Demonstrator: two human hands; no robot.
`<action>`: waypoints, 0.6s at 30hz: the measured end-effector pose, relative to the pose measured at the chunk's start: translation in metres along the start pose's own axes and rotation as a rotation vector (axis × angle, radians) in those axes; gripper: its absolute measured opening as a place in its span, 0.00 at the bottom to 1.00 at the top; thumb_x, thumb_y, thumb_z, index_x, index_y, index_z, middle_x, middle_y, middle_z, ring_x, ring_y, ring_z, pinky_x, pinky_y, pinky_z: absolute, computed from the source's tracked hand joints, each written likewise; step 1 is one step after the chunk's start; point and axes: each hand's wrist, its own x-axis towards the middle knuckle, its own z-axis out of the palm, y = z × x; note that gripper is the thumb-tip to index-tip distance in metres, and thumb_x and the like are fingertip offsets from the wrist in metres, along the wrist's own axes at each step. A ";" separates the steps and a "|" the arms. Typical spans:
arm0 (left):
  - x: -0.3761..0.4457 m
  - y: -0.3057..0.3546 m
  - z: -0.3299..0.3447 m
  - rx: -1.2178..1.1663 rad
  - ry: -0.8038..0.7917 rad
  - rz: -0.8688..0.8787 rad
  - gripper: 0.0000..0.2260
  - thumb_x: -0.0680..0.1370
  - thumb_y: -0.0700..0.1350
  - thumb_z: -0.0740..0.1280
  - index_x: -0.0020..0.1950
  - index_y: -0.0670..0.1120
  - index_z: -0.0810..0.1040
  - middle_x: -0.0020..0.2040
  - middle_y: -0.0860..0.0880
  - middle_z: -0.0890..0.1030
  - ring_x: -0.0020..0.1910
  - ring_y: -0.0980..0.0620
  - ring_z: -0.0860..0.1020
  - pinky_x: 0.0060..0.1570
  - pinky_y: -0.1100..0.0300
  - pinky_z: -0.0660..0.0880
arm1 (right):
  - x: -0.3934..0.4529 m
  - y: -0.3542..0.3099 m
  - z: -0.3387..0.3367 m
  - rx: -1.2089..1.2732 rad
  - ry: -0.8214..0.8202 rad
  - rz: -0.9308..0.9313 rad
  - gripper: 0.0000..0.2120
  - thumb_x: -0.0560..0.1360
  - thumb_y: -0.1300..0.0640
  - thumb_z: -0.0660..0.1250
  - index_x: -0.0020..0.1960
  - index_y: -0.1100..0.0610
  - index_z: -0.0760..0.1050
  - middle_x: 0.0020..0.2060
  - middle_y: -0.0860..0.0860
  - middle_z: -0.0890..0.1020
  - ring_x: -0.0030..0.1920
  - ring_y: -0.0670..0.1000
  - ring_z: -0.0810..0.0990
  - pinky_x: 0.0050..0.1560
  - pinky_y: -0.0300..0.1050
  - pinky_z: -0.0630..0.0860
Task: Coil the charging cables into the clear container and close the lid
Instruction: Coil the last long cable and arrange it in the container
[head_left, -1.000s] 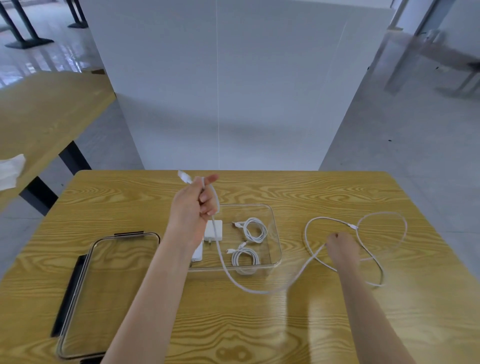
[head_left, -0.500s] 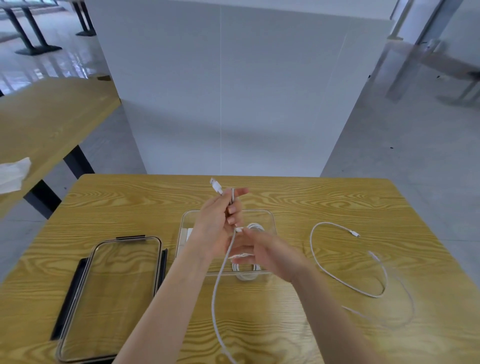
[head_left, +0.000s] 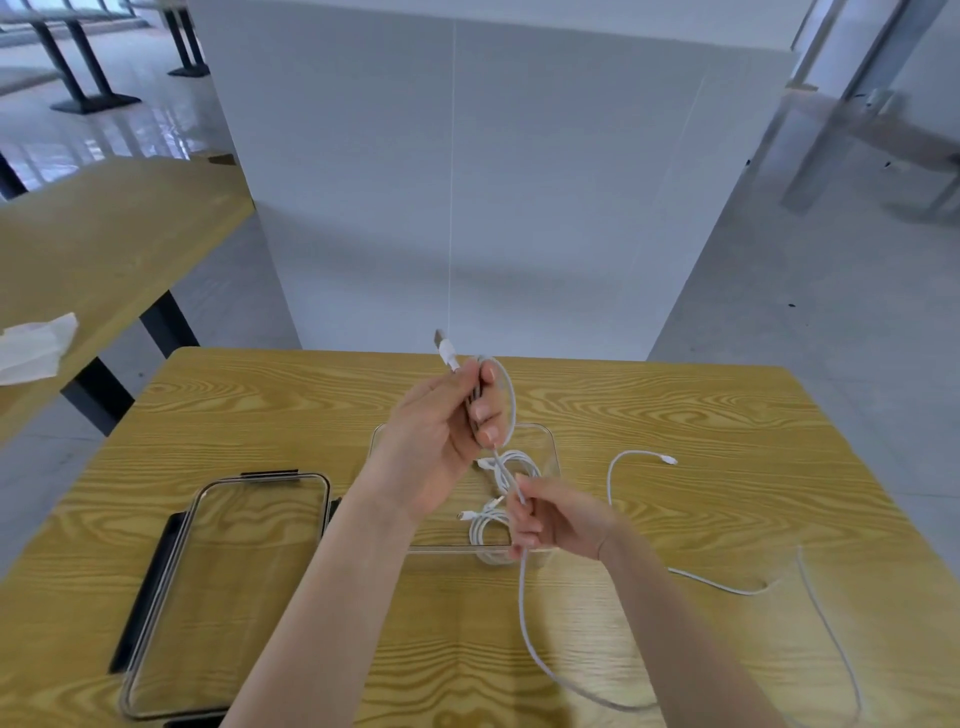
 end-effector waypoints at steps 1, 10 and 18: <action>-0.003 0.001 0.001 0.047 -0.022 0.003 0.09 0.77 0.45 0.55 0.40 0.43 0.70 0.26 0.51 0.71 0.24 0.55 0.68 0.27 0.66 0.67 | 0.000 -0.005 -0.003 -0.033 0.020 -0.002 0.20 0.65 0.41 0.73 0.29 0.55 0.71 0.23 0.48 0.68 0.26 0.47 0.70 0.40 0.47 0.78; -0.009 -0.020 0.010 0.527 0.060 -0.213 0.13 0.82 0.45 0.53 0.48 0.41 0.75 0.38 0.46 0.85 0.29 0.53 0.79 0.30 0.64 0.69 | -0.005 -0.095 -0.003 -0.503 0.484 -0.218 0.05 0.68 0.58 0.74 0.39 0.54 0.77 0.24 0.45 0.75 0.25 0.43 0.69 0.29 0.34 0.66; 0.011 -0.041 -0.001 0.599 0.273 -0.224 0.16 0.82 0.42 0.51 0.57 0.35 0.74 0.42 0.46 0.83 0.32 0.57 0.82 0.31 0.66 0.72 | -0.015 -0.102 0.045 -0.948 0.615 -0.284 0.11 0.80 0.61 0.54 0.56 0.55 0.74 0.45 0.52 0.81 0.41 0.45 0.78 0.36 0.31 0.70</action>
